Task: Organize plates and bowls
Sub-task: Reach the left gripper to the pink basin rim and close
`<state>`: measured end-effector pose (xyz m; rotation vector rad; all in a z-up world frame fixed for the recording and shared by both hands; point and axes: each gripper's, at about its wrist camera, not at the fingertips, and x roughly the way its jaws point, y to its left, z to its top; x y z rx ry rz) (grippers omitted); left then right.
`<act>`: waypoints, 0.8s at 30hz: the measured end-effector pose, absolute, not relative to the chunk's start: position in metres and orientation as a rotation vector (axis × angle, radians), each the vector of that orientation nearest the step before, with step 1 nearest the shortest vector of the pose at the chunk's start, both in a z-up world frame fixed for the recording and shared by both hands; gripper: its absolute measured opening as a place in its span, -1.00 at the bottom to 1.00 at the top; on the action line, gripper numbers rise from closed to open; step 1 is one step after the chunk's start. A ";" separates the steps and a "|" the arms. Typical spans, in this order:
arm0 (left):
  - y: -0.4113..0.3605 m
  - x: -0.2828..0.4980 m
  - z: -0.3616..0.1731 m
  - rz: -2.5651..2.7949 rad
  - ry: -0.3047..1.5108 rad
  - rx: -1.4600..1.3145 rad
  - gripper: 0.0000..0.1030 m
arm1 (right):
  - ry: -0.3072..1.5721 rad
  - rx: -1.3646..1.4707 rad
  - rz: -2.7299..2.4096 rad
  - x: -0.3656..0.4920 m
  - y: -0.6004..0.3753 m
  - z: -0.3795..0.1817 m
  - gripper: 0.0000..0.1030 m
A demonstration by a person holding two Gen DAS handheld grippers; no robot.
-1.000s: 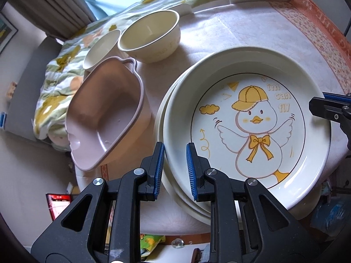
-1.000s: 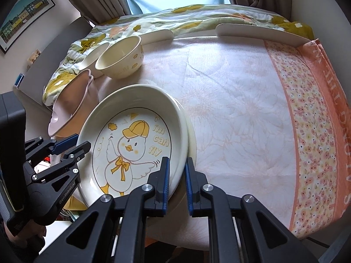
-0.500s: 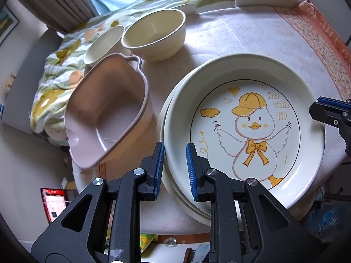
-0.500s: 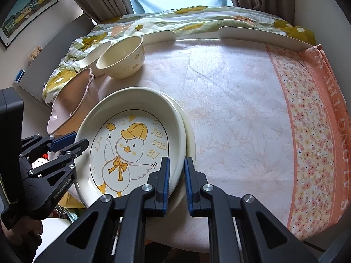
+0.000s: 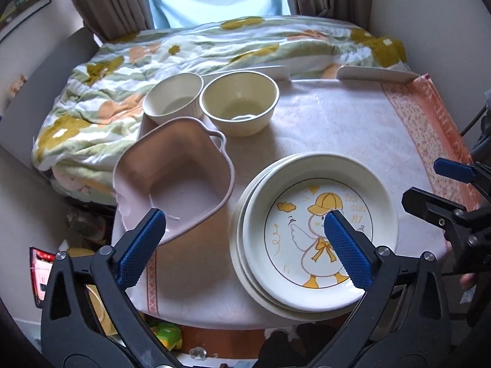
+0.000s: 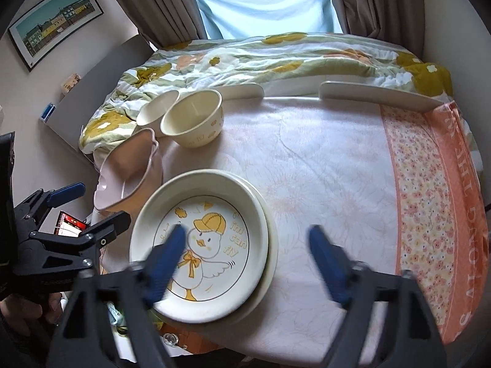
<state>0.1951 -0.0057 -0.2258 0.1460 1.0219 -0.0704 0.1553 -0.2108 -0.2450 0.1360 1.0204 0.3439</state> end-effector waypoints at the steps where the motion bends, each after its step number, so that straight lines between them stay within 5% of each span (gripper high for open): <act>1: 0.001 0.194 -0.219 -0.068 1.012 0.118 0.99 | 1.001 0.131 0.358 0.158 -0.211 -0.239 0.99; 14: 0.149 0.189 -0.196 0.077 0.989 -0.310 0.96 | 1.016 -0.026 0.494 0.218 -0.126 -0.206 1.00; 16: 0.163 0.197 -0.209 0.069 1.014 -0.336 0.89 | 1.052 -0.034 0.527 0.230 -0.104 -0.216 1.00; 20: 0.183 0.218 -0.250 0.038 1.105 -0.433 0.38 | 1.121 -0.050 0.568 0.247 -0.065 -0.239 0.99; 24: 0.191 0.236 -0.286 0.011 1.179 -0.476 0.06 | 1.193 -0.081 0.592 0.263 -0.034 -0.268 0.31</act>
